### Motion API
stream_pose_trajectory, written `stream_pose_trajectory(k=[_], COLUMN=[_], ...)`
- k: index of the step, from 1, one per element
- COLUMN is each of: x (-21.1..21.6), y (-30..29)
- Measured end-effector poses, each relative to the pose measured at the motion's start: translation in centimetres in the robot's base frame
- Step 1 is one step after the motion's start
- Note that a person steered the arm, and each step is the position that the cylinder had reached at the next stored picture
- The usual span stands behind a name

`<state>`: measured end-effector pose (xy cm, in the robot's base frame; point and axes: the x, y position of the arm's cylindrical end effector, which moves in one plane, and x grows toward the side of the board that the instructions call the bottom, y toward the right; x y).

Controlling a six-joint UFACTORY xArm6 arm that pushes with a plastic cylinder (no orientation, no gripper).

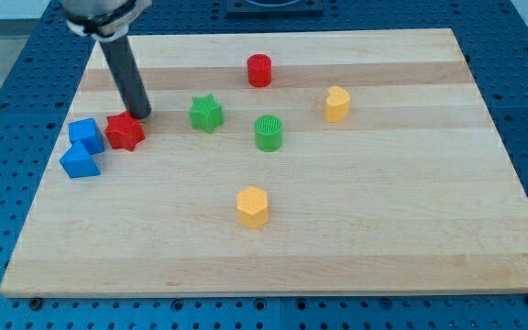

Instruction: Move the arm above the red circle

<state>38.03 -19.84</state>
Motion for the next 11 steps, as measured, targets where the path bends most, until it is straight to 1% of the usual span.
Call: stream_pose_trajectory(k=[1, 2, 3, 4, 5, 6, 7, 8, 9, 10, 11], x=[2.2, 3.5, 3.6, 2.4, -5.0, -8.2, -6.3, -3.1, -4.5, -11.4, -13.9], y=[-0.1, -0.1, -0.1, -0.1, 0.7, 6.7, 13.9, 18.4, 24.3, 26.6, 23.8])
